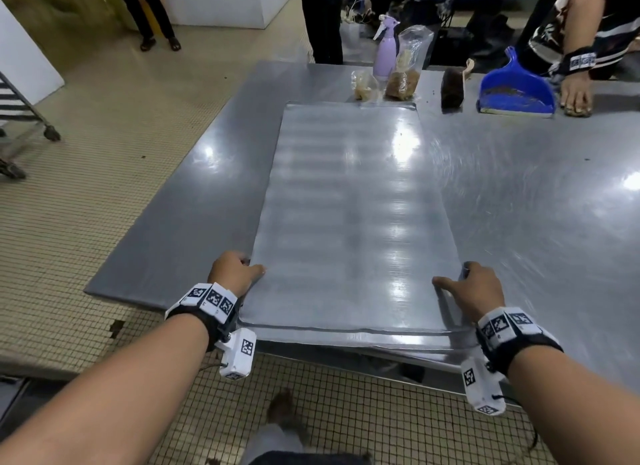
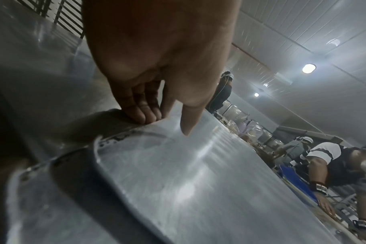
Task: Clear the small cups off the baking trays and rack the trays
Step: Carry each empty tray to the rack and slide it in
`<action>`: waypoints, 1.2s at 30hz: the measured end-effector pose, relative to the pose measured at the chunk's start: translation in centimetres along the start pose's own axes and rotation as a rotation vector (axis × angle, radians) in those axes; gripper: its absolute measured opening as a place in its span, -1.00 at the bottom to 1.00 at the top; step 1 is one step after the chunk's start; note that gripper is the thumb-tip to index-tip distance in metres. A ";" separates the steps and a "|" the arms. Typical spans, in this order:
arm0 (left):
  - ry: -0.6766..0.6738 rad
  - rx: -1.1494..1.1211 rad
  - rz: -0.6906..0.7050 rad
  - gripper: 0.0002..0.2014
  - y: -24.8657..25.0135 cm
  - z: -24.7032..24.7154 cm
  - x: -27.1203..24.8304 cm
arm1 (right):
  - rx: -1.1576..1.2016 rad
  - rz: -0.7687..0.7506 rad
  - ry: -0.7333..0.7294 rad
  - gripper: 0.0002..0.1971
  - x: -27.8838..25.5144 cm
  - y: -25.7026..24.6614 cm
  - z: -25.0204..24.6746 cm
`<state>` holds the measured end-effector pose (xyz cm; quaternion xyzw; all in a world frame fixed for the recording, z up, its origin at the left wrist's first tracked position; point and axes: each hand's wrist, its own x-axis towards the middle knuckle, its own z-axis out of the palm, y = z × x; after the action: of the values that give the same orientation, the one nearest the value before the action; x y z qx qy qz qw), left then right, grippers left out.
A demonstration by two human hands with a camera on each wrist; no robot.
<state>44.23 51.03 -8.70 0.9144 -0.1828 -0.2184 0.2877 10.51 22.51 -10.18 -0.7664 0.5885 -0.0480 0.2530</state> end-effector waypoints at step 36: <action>-0.118 0.189 0.467 -0.67 -2.6 5.9 -12.1 | -0.121 -0.651 -0.038 -0.69 -12.6 0.9 4.9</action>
<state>31.63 55.95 -11.03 0.8559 -0.4249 -0.1811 0.2326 7.79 35.61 -12.02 -0.9286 0.3098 -0.0768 0.1892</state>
